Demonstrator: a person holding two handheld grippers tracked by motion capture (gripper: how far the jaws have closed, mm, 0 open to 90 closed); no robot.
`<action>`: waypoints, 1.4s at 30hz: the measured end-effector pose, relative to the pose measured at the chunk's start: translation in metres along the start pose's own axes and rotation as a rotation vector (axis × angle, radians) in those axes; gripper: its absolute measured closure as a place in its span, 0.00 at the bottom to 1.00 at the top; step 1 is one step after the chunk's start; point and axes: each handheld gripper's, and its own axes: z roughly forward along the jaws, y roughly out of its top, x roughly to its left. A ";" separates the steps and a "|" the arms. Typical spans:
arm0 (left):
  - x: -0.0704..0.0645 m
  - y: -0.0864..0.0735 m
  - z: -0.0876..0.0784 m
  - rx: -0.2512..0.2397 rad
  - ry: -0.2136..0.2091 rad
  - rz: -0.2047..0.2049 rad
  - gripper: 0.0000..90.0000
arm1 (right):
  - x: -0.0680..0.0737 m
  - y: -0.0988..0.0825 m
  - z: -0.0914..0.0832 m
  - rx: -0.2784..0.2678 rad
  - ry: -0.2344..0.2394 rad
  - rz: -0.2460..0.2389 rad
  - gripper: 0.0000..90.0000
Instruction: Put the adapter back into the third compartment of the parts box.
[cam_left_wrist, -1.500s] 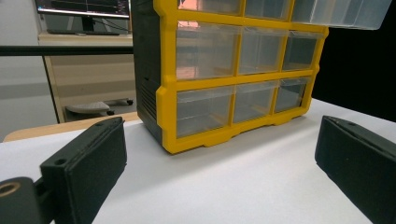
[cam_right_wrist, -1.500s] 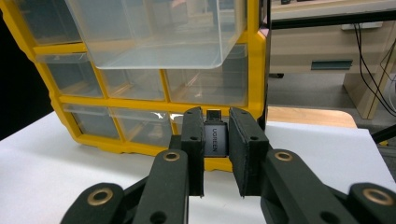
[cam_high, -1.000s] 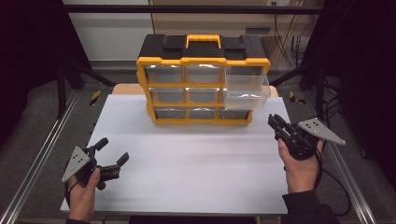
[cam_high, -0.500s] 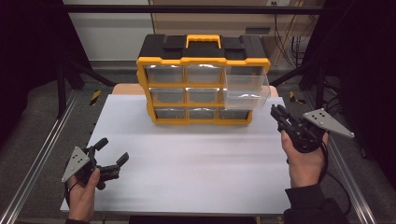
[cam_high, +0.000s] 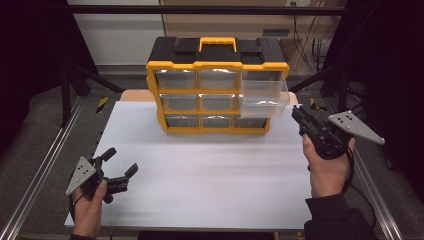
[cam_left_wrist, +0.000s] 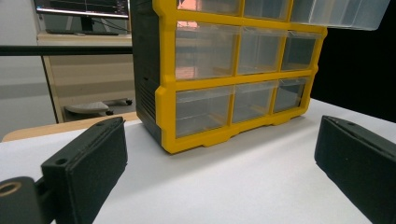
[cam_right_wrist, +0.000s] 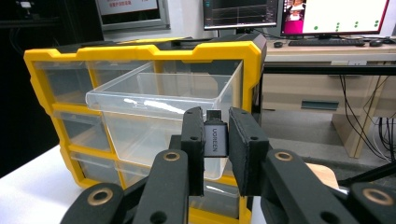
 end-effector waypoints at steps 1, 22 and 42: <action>0.000 0.000 0.000 0.001 0.000 0.000 0.02 | 0.000 0.000 0.000 -0.001 0.001 -0.001 0.85; 0.001 0.000 0.000 -0.003 0.001 -0.009 0.02 | 0.011 0.038 0.012 -0.020 0.016 -0.059 0.85; 0.003 0.002 -0.006 -0.014 0.044 0.015 0.02 | 0.019 0.072 0.048 0.015 0.064 -0.092 0.85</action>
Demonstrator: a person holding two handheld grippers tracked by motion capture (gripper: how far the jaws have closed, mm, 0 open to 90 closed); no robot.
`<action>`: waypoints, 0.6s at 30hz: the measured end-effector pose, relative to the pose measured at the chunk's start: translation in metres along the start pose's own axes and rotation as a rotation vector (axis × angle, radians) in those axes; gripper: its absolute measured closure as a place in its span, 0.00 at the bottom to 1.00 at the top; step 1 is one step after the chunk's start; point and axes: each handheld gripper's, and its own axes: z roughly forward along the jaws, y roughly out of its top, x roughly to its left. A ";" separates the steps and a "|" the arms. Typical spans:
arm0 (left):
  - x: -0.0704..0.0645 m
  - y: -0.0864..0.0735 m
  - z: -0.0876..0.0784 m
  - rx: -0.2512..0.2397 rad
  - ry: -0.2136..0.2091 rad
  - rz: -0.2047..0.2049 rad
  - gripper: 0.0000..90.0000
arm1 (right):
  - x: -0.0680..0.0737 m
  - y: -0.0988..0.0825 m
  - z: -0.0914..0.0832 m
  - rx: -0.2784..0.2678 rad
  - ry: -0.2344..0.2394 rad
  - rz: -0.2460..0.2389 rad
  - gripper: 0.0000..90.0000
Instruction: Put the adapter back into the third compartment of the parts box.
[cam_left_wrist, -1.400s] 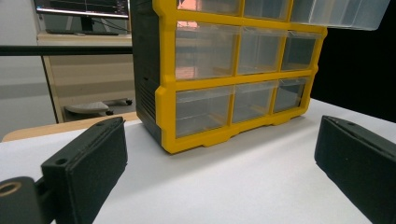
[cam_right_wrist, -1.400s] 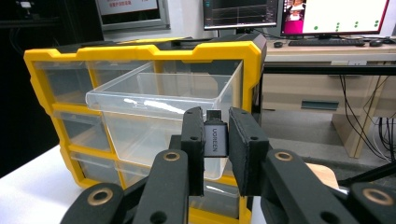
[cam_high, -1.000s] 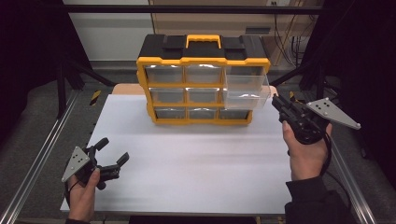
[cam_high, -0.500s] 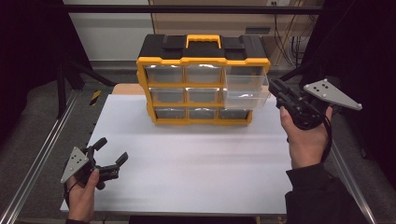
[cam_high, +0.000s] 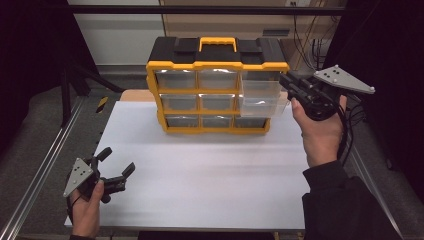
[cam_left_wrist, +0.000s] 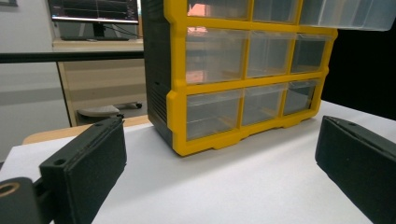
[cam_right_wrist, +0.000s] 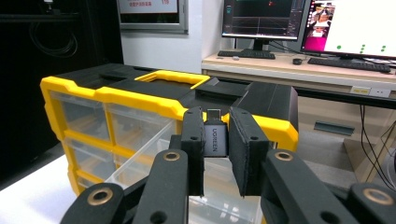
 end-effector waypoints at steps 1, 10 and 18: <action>0.000 0.000 0.000 -0.001 0.001 -0.002 0.02 | 0.000 0.001 0.002 0.004 0.000 -0.002 0.85; -0.002 -0.002 0.004 0.023 -0.022 0.005 0.02 | 0.004 0.003 0.015 0.018 0.010 -0.006 0.85; -0.002 -0.002 0.004 0.021 -0.027 0.002 0.02 | 0.010 0.002 0.022 0.043 0.014 -0.022 0.85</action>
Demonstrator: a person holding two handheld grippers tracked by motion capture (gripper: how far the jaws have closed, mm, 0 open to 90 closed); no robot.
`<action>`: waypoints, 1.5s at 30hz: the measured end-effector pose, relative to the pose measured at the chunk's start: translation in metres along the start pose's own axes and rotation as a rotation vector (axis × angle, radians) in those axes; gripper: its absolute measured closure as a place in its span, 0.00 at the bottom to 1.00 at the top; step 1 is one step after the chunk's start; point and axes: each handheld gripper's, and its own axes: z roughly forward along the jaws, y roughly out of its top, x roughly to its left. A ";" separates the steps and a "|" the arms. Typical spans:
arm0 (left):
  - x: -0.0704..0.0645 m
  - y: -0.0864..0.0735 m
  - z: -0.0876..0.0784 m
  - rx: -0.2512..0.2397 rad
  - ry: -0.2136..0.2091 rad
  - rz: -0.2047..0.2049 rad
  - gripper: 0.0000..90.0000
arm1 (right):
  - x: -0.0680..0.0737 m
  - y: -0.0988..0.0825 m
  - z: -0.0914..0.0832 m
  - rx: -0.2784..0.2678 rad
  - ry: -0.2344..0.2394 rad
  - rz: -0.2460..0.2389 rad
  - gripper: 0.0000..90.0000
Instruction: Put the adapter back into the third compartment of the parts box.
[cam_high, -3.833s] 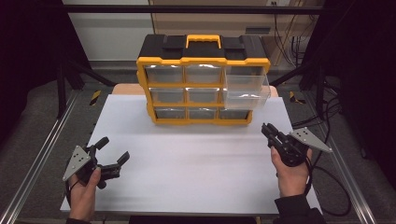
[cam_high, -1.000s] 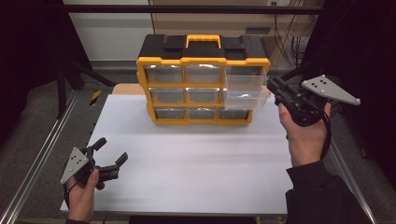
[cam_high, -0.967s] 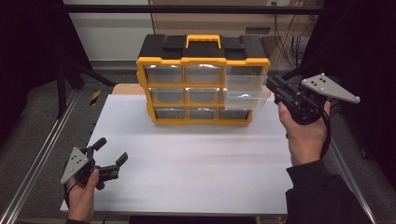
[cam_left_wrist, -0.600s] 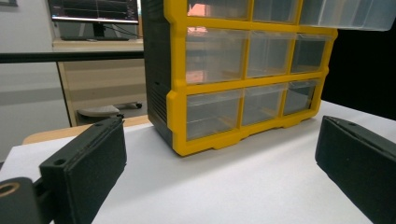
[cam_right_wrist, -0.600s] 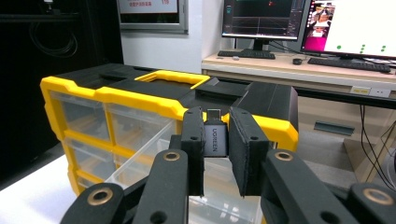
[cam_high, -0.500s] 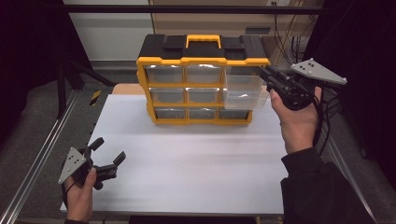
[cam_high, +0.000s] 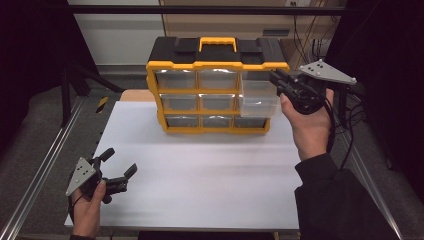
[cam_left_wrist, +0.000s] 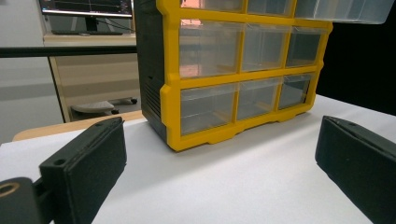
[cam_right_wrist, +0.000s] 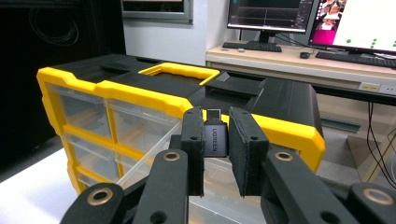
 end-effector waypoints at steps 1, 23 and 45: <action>0.000 0.000 0.000 0.001 -0.001 0.000 0.02 | 0.001 0.000 0.000 0.000 0.003 -0.002 0.85; 0.000 0.000 0.001 0.003 -0.005 0.001 0.02 | 0.009 -0.002 0.011 0.059 0.014 -0.025 0.85; -0.001 -0.001 0.002 0.010 -0.011 0.001 0.02 | 0.012 -0.010 0.017 0.148 0.013 -0.042 0.85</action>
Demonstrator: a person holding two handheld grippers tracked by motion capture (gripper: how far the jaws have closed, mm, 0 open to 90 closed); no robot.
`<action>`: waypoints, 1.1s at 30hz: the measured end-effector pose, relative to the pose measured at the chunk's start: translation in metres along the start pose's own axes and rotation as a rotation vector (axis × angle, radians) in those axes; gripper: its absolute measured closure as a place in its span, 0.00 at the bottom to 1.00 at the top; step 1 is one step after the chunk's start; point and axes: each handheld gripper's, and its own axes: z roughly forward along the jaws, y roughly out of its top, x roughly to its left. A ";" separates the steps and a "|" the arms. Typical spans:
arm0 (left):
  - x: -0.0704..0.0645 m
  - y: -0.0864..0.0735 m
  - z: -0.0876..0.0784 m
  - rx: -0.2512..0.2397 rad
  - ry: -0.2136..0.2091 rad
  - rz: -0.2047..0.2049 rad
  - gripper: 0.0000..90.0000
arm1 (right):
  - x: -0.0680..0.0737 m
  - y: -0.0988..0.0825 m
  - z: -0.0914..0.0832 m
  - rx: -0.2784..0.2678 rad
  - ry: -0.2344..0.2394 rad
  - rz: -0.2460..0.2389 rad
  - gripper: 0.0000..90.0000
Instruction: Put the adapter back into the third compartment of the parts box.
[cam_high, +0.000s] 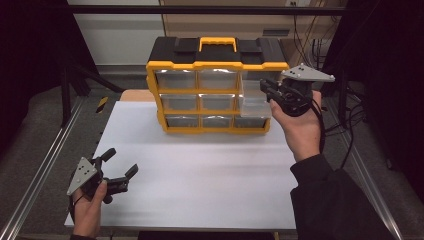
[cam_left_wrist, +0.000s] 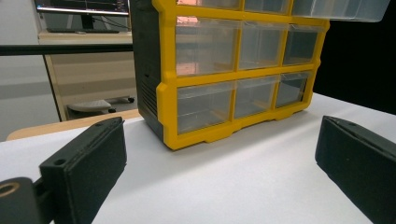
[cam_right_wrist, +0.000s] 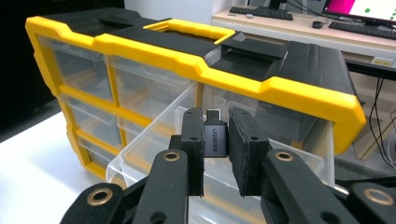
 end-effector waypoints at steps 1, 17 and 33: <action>0.000 0.000 0.000 0.001 0.000 0.000 0.02 | 0.000 0.000 0.000 0.001 0.001 -0.002 0.85; 0.000 0.000 0.000 0.003 -0.001 0.000 0.02 | 0.001 0.003 0.004 0.011 -0.001 -0.010 0.85; 0.000 0.000 0.001 0.003 -0.008 0.000 0.02 | 0.002 0.005 0.000 -0.013 0.000 -0.008 0.73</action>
